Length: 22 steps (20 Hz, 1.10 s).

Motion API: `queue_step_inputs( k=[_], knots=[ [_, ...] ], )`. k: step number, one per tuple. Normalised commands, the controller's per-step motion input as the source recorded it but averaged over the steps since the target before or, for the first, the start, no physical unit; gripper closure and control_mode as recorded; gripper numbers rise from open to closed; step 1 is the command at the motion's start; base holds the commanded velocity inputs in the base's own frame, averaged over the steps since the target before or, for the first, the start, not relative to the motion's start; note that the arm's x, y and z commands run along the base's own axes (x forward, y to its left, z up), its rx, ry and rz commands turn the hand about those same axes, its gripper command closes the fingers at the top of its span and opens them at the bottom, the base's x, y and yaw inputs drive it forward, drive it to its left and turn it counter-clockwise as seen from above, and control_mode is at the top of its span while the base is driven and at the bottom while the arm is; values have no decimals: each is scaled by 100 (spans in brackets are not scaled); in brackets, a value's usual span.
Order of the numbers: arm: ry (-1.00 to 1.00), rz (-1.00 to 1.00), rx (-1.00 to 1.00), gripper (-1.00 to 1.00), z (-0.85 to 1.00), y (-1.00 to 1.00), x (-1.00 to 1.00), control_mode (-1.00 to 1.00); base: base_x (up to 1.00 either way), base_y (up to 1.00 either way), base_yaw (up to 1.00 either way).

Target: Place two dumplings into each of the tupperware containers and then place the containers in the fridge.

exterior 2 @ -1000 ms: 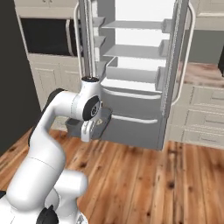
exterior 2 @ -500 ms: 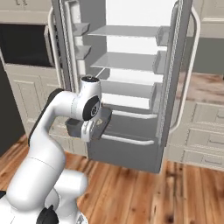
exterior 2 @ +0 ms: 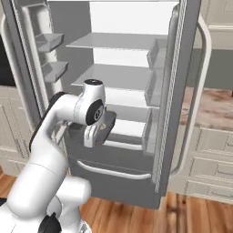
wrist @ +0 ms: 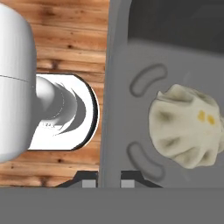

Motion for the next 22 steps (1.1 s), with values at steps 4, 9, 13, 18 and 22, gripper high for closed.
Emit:
queue_step_inputs(
  k=[4, 9, 13, 18, 22],
  knots=[
    [0, 0, 0, 100, 0, 0, 0, 100, 93, -19, -10],
    [0, 0, 0, 100, 0, 0, 0, 100, 82, -28, 0],
    [0, 0, 0, 100, 0, 0, 0, 100, 67, -25, 0],
    [0, 0, 0, 100, 0, 0, 0, 100, 61, -23, 0],
    [0, 0, 0, 100, 0, 0, 0, 100, 40, -19, 0]
  ],
)
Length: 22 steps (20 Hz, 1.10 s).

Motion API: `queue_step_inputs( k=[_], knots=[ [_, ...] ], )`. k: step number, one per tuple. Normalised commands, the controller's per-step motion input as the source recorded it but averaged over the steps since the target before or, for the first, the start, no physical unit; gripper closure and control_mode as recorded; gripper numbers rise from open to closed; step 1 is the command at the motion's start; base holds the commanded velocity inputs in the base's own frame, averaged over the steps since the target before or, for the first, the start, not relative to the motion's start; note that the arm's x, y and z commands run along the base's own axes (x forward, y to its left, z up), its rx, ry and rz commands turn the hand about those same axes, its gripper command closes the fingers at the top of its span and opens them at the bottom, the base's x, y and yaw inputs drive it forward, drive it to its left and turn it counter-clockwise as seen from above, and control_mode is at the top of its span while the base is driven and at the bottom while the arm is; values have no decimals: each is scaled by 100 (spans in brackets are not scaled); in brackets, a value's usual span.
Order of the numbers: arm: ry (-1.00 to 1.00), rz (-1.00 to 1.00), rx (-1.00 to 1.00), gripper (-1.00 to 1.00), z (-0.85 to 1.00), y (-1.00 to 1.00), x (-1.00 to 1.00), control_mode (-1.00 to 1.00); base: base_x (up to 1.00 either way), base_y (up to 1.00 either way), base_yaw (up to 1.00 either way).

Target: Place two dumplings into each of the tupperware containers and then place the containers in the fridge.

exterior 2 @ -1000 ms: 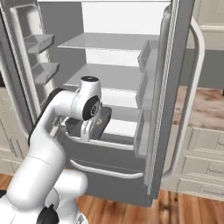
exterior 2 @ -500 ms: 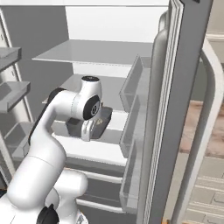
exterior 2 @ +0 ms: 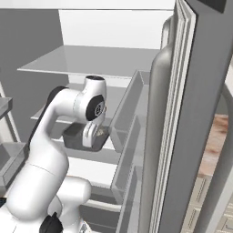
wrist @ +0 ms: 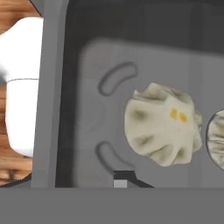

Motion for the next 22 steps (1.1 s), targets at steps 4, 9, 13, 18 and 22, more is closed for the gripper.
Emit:
queue_step_inputs(
  k=[4, 9, 13, 18, 22],
  knots=[
    [0, 0, 0, 100, 0, 0, 0, 100, 46, -14, 0],
    [0, 0, 0, 100, 0, 0, 0, 100, 12, 0, 0],
    [0, 0, 0, 100, 0, 0, 0, -100, 0, 0, 0],
    [-8, 0, 0, 100, 3, 0, -6, -100, 0, 0, 0],
    [-17, 0, 0, 100, 20, -2, -34, -100, 0, 0, 0]
  ],
)
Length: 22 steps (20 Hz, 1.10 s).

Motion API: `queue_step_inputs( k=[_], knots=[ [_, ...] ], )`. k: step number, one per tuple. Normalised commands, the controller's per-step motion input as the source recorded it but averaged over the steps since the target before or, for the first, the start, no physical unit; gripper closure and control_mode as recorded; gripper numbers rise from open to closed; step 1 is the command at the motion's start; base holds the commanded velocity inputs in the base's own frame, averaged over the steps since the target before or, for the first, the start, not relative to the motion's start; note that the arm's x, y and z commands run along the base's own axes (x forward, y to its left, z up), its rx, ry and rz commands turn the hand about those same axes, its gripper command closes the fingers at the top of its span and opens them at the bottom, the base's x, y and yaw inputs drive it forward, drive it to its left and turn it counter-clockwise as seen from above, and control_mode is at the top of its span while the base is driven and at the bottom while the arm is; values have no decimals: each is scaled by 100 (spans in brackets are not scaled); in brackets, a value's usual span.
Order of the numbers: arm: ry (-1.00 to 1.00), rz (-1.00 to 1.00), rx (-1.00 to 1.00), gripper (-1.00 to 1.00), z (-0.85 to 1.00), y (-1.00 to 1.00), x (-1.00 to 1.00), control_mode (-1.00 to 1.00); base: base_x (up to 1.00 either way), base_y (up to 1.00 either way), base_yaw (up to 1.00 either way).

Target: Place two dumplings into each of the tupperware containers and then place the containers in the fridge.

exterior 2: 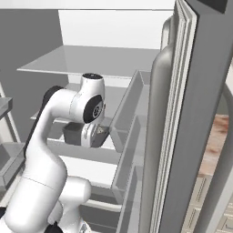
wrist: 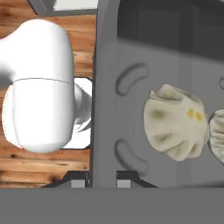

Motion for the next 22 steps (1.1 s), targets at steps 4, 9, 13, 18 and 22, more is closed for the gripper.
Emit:
queue_step_inputs(
  k=[4, 9, 13, 18, 22],
  knots=[
    [-11, 0, 0, 100, 22, 0, -44, -100, 0, 0, 0],
    [-6, 0, 0, 100, 21, -7, -49, -100, 0, 0, 0],
    [-29, 0, 0, 100, 8, -6, 0, -100, 0, 0, 0],
    [-29, 0, 5, 100, 1, -8, 50, -100, 0, 0, 0],
    [-17, 0, 8, 100, 0, -10, 84, -100, 0, 0, 0]
  ],
)
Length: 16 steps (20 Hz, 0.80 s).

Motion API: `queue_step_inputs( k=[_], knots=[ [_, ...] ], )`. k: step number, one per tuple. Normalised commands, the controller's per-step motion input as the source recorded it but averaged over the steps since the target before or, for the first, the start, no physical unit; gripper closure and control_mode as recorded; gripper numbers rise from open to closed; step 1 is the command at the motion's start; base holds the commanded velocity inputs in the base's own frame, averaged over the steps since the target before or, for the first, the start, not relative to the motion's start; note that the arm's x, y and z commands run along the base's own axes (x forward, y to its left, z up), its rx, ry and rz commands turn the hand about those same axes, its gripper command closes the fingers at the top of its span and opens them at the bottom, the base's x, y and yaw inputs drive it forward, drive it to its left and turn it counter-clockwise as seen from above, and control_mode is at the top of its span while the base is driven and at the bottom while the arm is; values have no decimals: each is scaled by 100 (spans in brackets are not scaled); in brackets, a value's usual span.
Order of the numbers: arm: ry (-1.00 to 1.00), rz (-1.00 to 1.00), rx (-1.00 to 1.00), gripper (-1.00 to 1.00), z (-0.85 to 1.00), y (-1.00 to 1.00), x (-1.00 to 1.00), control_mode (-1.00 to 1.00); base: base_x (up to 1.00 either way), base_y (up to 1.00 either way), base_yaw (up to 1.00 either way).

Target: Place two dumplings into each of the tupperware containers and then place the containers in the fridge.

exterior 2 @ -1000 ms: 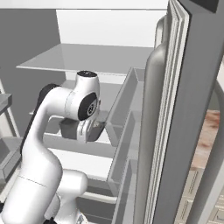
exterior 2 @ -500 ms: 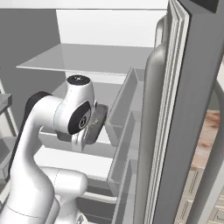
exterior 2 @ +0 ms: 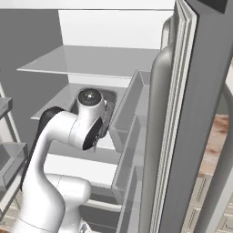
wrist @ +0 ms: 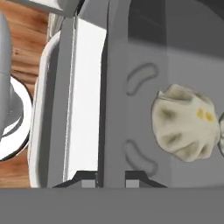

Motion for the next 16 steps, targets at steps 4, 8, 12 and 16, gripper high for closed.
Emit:
queue_step_inputs(
  k=[4, 8, 12, 16],
  knots=[
    [-15, 0, 5, 100, -10, -18, 79, -100, 0, 0, 0],
    [-10, 0, 1, 100, -25, -6, 74, -100, 0, 0, 0],
    [-1, 0, 0, 100, -17, 1, 69, -100, 0, 0, 0],
    [0, 0, 0, 100, -18, 0, 59, -100, 0, 0, 0]
  ],
)
